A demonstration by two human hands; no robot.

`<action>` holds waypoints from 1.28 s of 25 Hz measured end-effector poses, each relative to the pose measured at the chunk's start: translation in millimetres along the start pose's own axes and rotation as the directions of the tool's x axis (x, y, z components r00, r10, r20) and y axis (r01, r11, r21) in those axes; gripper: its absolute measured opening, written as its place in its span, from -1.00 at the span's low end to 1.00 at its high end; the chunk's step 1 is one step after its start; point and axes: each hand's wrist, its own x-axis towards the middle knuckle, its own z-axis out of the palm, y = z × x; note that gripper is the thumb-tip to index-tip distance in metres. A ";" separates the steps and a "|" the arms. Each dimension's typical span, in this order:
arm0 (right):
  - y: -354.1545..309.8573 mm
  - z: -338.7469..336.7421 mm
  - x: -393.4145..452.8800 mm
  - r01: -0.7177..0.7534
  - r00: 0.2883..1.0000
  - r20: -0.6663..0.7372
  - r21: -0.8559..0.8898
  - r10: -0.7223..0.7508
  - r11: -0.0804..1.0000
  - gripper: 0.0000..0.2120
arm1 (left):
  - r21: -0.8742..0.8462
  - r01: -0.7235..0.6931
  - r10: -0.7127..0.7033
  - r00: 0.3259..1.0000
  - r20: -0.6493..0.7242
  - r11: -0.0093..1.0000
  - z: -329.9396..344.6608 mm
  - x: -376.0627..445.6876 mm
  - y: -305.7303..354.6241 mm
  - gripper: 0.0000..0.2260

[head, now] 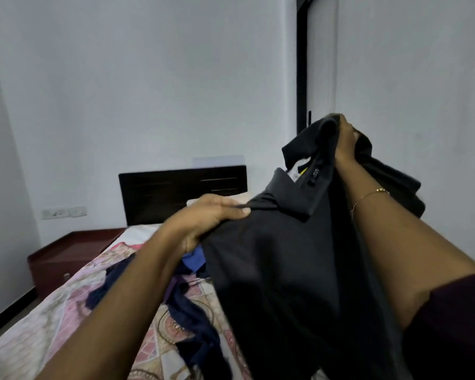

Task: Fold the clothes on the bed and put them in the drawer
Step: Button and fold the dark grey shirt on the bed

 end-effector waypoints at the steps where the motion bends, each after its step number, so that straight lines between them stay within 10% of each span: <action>1: 9.0 18.2 -11.3 -0.035 0.999 -0.019 -0.001 0.035 0.999 -0.71 | -0.010 0.009 -0.009 1.000 -0.021 1.000 -5.9 -5.3 -15.0 -0.87; 5: 32.1 110.7 -44.2 -0.210 0.977 0.067 0.142 0.202 0.967 -0.80 | -0.112 0.039 -0.072 0.949 -0.307 0.993 -60.6 -17.7 -78.0 -0.72; 9: -8.9 268.0 -124.6 -0.204 0.886 0.446 0.126 0.128 0.971 -0.76 | -0.166 0.015 -0.127 0.716 -0.687 0.986 -165.3 -38.5 -143.0 -0.82; 12: -54.5 368.2 -228.1 -0.165 0.589 0.807 0.170 -0.041 0.972 -0.55 | -0.347 -0.009 -0.309 0.432 -0.847 0.938 -266.6 -81.1 -214.7 -0.82; 15: -65.3 420.5 -327.7 0.088 0.336 0.931 0.120 -0.143 0.989 -0.48 | -0.557 0.095 -0.557 0.296 -0.776 0.825 -327.2 -153.9 -299.2 -0.78; 19: -28.2 410.6 -441.3 0.205 0.008 0.988 0.149 -0.154 0.967 -0.64 | -0.631 0.377 -0.725 0.205 -0.658 0.678 -302.7 -223.0 -372.8 -0.70; 22: 23.5 376.1 -484.2 0.165 -0.060 0.997 0.052 -0.042 0.985 -0.67 | -0.483 0.534 -0.648 0.170 -0.742 0.693 -289.5 -224.7 -394.7 -0.71; 28: 68.9 313.6 -504.5 0.302 -0.198 0.978 -0.007 0.070 0.953 -0.53 | -0.694 -0.156 -0.553 0.493 -0.672 0.703 -261.4 -194.5 -357.0 -0.71; 30: 72.5 301.2 -497.3 0.316 -0.213 0.973 -0.020 0.091 0.948 -0.52 | -0.651 -0.293 -0.520 0.414 -0.747 0.701 -272.4 -200.4 -358.2 -0.76; 32: 84.9 286.2 -478.4 0.333 -0.165 0.975 -0.086 0.148 0.939 -0.57 | -0.534 -0.224 -0.519 0.127 -0.845 0.815 -277.5 -210.4 -361.4 -0.77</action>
